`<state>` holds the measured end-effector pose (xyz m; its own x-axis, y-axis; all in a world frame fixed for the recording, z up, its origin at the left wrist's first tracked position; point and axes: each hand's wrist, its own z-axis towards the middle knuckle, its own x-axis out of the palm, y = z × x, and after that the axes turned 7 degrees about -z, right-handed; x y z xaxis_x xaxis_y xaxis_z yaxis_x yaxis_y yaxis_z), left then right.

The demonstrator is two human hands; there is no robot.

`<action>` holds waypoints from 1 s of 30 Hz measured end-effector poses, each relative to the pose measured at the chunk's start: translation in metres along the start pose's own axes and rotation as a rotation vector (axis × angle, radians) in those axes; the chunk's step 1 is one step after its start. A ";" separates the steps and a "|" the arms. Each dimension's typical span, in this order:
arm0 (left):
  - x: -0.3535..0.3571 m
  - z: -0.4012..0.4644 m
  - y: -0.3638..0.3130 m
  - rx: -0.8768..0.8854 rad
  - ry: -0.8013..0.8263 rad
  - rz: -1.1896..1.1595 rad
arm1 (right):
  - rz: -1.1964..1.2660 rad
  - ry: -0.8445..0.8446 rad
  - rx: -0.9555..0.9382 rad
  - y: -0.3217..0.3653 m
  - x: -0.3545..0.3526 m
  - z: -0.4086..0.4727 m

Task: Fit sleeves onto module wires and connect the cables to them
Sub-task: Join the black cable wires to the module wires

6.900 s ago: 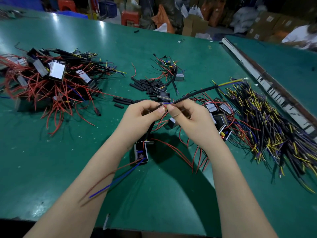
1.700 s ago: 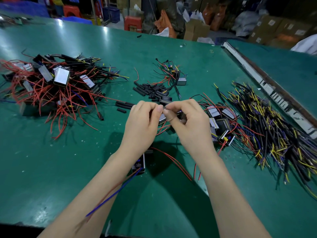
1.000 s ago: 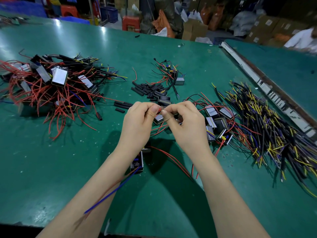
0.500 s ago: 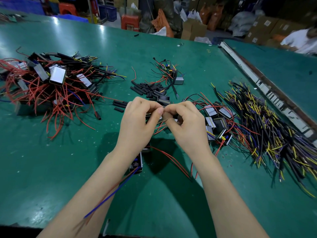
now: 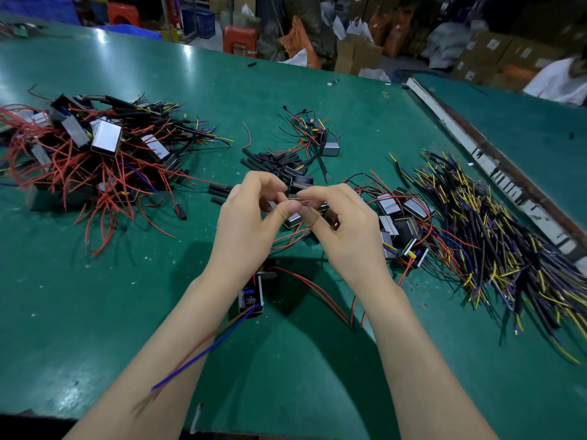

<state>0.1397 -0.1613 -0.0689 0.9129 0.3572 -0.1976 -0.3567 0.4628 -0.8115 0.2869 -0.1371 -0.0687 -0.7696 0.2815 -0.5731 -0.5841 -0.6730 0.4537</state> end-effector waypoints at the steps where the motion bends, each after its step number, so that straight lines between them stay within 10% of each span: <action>1: -0.001 0.000 0.000 0.006 0.004 -0.009 | 0.014 0.013 0.011 0.000 0.000 0.000; 13: -0.004 0.001 0.002 0.002 0.089 -0.071 | 0.499 0.270 0.390 -0.002 -0.009 0.007; 30: 0.003 0.001 0.002 -0.079 0.043 -0.232 | 0.291 0.202 0.364 0.005 -0.009 0.006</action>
<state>0.1417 -0.1590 -0.0703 0.9768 0.2131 -0.0229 -0.1216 0.4632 -0.8779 0.2899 -0.1389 -0.0573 -0.8696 -0.0444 -0.4918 -0.4327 -0.4114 0.8022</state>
